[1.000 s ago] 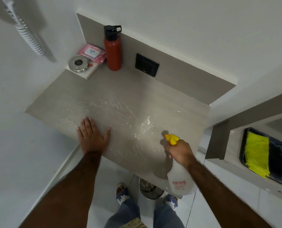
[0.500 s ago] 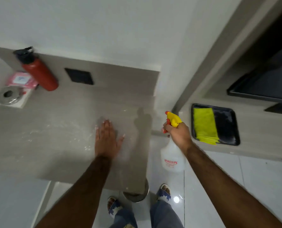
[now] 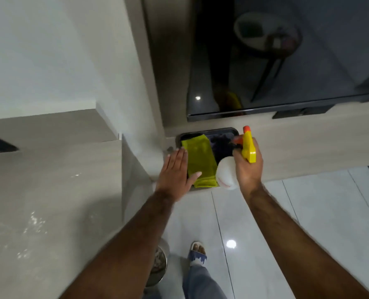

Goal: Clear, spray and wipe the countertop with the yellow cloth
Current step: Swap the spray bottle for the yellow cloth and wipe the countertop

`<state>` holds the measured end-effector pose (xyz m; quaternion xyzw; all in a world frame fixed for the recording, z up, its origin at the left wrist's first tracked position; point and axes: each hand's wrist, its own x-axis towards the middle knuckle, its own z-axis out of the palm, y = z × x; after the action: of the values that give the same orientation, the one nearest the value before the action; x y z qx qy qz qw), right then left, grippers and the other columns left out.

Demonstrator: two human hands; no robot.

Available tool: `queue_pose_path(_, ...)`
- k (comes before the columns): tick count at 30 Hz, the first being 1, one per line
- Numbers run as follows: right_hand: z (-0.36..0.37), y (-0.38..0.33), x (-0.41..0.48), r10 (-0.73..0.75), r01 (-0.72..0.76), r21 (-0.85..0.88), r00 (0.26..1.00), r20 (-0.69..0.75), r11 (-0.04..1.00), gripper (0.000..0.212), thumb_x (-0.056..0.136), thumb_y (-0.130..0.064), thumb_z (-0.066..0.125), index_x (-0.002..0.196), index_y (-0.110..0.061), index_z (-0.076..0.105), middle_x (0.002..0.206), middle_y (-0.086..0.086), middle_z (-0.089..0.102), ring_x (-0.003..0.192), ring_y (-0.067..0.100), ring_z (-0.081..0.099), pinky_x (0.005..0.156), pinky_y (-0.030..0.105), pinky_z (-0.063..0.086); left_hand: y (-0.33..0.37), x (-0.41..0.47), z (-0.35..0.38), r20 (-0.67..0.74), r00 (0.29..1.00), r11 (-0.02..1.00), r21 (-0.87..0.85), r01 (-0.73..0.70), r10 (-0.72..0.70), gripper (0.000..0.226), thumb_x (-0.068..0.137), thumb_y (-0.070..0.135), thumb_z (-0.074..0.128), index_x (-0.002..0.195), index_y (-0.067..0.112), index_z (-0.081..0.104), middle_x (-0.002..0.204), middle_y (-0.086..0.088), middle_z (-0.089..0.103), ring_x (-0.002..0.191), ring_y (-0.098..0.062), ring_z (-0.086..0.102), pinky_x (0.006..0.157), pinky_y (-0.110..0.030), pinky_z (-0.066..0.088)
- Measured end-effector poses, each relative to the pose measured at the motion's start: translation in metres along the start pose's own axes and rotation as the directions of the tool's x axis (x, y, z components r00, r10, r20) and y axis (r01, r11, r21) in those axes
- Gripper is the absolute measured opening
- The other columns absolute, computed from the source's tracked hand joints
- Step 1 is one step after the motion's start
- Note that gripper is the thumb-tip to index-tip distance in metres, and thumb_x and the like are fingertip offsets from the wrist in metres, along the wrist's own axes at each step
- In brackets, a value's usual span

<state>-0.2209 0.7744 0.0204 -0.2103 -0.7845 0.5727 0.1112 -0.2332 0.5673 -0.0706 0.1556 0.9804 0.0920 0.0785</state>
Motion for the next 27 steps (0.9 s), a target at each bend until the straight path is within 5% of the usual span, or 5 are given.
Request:
queue_pose_path(4,0.002,0.020,0.026,-0.165,0.166,-0.061,0.986,0.014,0.984,0.032,0.096,-0.017,0.065,0.127,-0.013,0.065,0.125,0.008,0.068,0.115,0.022,0.066,0.102,0.030,0.056,0.023,0.039,0.008,0.065,0.998,1.000,0.022,0.012,-0.013,0.092,0.097,0.070,0.014,0.161,0.005,0.002,0.170,-0.012,0.002,0.158,-0.025,0.001,0.129,-0.042,0.005)
queue_pose_path(12,0.025,0.032,0.060,-0.231,0.229,0.060,0.972,0.039,0.972,0.041,0.095,-0.029,0.066,0.117,-0.062,0.056,0.122,0.001,0.068,0.115,0.020,0.067,0.101,0.038,0.057,0.019,0.071,0.018,0.129,0.987,0.995,0.059,0.086,-0.093,0.090,0.099,0.066,0.027,0.160,0.005,0.001,0.170,-0.012,0.000,0.158,-0.027,-0.001,0.129,-0.042,0.005)
queue_pose_path(17,0.028,0.039,0.071,-0.191,0.186,0.067,0.978,0.079,0.980,0.032,0.095,-0.034,0.067,0.114,-0.058,0.059,0.121,-0.001,0.070,0.114,0.017,0.068,0.100,0.043,0.059,0.018,0.073,0.018,0.108,0.991,0.995,0.066,0.069,-0.076,0.093,0.096,0.068,0.035,0.160,0.005,0.010,0.169,-0.014,0.012,0.157,-0.031,0.011,0.128,-0.044,0.010)
queue_pose_path(22,0.021,0.045,0.081,-0.183,0.174,0.100,0.980,0.084,0.980,0.030,0.096,-0.020,0.069,0.126,-0.021,0.064,0.122,0.008,0.070,0.114,0.020,0.069,0.101,0.046,0.058,0.015,0.079,0.012,0.131,0.988,0.996,0.055,0.071,-0.078,0.096,0.093,0.072,0.038,0.160,0.008,0.012,0.168,-0.014,0.015,0.155,-0.031,0.014,0.128,-0.048,0.011)
queue_pose_path(27,0.019,0.048,0.080,-0.130,0.124,0.057,0.983,0.133,0.991,0.033,0.097,-0.019,0.070,0.129,-0.011,0.064,0.122,0.011,0.071,0.114,0.023,0.070,0.103,0.047,0.057,0.015,0.089,0.004,0.162,0.983,0.996,0.020,0.089,-0.091,0.106,0.086,0.074,0.052,0.160,0.008,0.013,0.166,-0.014,0.020,0.154,-0.032,0.017,0.128,-0.047,0.014)
